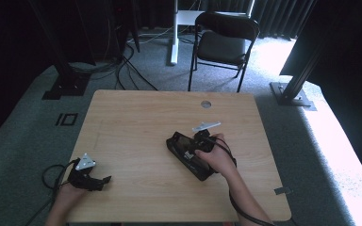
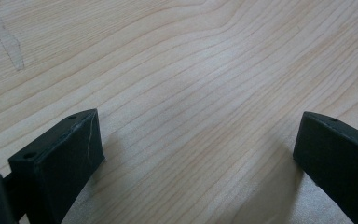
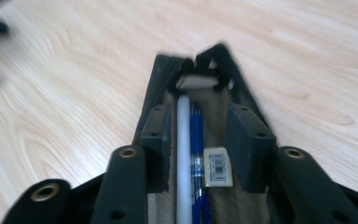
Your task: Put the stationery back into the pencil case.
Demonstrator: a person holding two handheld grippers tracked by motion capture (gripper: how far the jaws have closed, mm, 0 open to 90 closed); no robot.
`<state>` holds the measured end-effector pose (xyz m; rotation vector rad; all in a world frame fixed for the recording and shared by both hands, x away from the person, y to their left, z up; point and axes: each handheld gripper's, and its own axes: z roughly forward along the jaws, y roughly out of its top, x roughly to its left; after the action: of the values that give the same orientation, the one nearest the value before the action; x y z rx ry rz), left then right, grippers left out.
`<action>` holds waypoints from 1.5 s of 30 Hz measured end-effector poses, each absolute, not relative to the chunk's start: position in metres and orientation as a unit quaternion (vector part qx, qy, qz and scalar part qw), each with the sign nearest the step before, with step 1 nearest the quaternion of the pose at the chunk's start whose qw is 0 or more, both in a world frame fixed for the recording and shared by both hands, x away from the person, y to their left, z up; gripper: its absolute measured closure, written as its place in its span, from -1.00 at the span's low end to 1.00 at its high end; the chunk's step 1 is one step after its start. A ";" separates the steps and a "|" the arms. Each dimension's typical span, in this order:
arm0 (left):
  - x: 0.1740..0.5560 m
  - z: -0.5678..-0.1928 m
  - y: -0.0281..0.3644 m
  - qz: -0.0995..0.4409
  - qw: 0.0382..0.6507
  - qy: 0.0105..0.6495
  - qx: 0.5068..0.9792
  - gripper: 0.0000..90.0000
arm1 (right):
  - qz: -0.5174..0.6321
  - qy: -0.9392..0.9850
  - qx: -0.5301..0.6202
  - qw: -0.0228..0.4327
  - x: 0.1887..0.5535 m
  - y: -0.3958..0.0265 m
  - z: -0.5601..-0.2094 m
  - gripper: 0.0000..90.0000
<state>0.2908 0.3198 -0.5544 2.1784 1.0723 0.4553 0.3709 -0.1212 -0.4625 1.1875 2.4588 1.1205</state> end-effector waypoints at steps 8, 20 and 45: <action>0.291 -0.554 0.320 0.174 0.329 0.410 0.833 -0.96 | 0.412 0.791 0.432 0.129 0.379 -0.156 -0.458 0.03; 0.291 -0.554 0.320 0.174 0.329 0.410 0.833 -0.96 | 0.410 0.774 0.447 0.182 0.386 -0.193 -0.469 -0.08; 0.290 -0.554 0.320 0.174 0.329 0.411 0.832 -0.96 | 0.358 0.716 0.554 0.230 0.364 -0.273 -0.522 -0.53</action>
<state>0.2898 0.3200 -0.5543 2.1784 1.0757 0.4567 0.3635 -0.2734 -0.5224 1.5234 1.9708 0.9844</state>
